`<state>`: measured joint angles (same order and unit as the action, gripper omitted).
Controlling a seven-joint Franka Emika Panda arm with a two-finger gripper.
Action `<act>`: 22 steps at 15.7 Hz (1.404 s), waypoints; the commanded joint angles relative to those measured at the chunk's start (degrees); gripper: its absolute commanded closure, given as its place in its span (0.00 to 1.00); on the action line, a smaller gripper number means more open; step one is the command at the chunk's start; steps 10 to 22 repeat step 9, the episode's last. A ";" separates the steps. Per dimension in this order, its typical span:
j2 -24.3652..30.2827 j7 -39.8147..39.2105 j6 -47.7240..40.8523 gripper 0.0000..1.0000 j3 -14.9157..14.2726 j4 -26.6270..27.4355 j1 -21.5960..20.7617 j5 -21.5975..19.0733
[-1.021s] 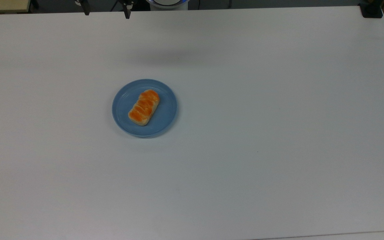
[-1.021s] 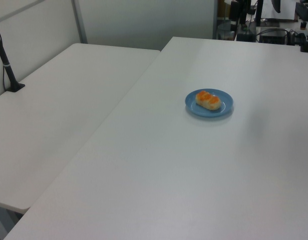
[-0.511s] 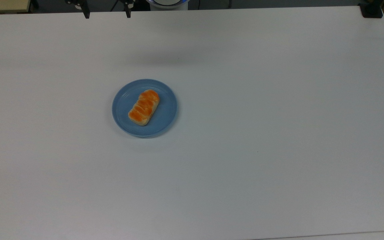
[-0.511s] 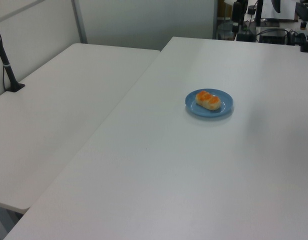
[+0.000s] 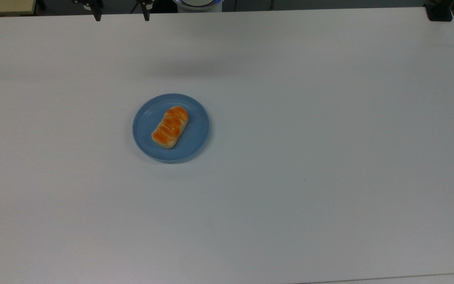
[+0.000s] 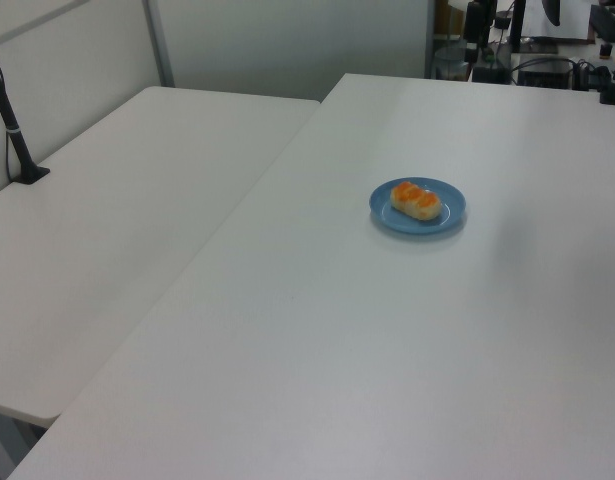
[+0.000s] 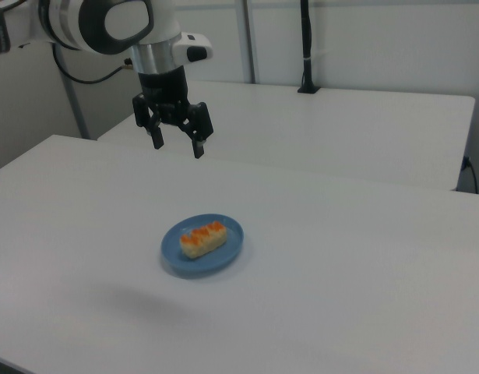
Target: Put the bread on a plate
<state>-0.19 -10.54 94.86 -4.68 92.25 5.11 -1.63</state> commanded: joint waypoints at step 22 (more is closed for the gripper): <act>0.80 0.44 0.77 0.00 -1.56 0.39 -2.21 0.57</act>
